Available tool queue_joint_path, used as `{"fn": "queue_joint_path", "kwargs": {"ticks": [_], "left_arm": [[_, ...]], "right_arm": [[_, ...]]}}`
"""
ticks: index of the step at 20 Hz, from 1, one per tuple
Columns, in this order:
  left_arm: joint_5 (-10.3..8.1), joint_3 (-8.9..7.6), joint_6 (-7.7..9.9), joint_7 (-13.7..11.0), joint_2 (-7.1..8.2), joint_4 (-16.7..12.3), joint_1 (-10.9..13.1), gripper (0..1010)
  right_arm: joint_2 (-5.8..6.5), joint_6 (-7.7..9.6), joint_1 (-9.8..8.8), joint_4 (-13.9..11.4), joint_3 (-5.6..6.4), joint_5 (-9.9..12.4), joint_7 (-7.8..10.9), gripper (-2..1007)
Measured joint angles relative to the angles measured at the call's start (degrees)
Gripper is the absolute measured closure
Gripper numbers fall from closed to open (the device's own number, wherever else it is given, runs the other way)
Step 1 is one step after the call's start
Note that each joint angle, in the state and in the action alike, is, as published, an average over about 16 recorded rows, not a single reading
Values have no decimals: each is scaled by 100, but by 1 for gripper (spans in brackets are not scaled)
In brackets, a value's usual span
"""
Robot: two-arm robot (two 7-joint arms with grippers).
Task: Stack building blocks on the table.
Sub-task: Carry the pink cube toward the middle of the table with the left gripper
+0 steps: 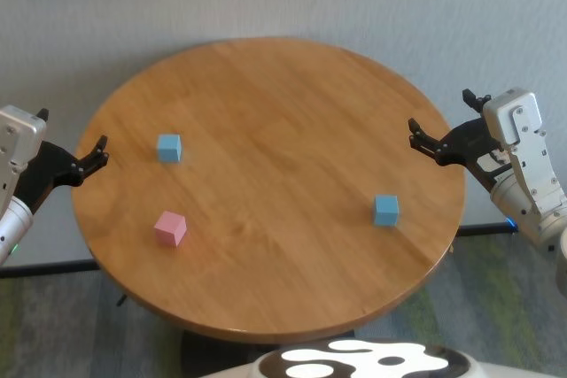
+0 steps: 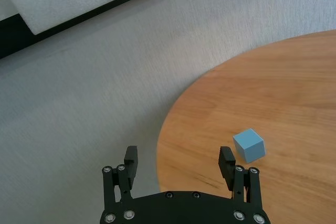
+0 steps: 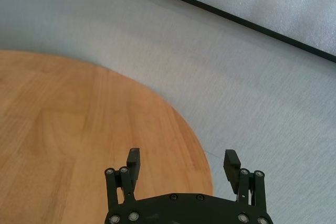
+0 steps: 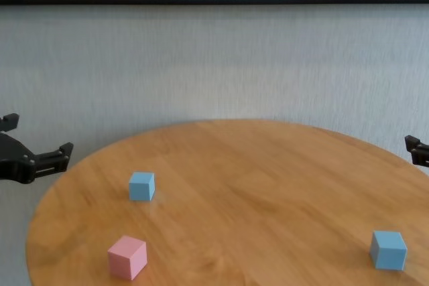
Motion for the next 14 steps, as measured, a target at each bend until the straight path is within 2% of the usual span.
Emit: {"fn": "queue_joint_path", "kwargs": {"ticks": [14], "left_arm": [[0,0,0,0,0,0,0,9]], "right_arm": [[0,0,0,0,0,0,0,-1]]}}
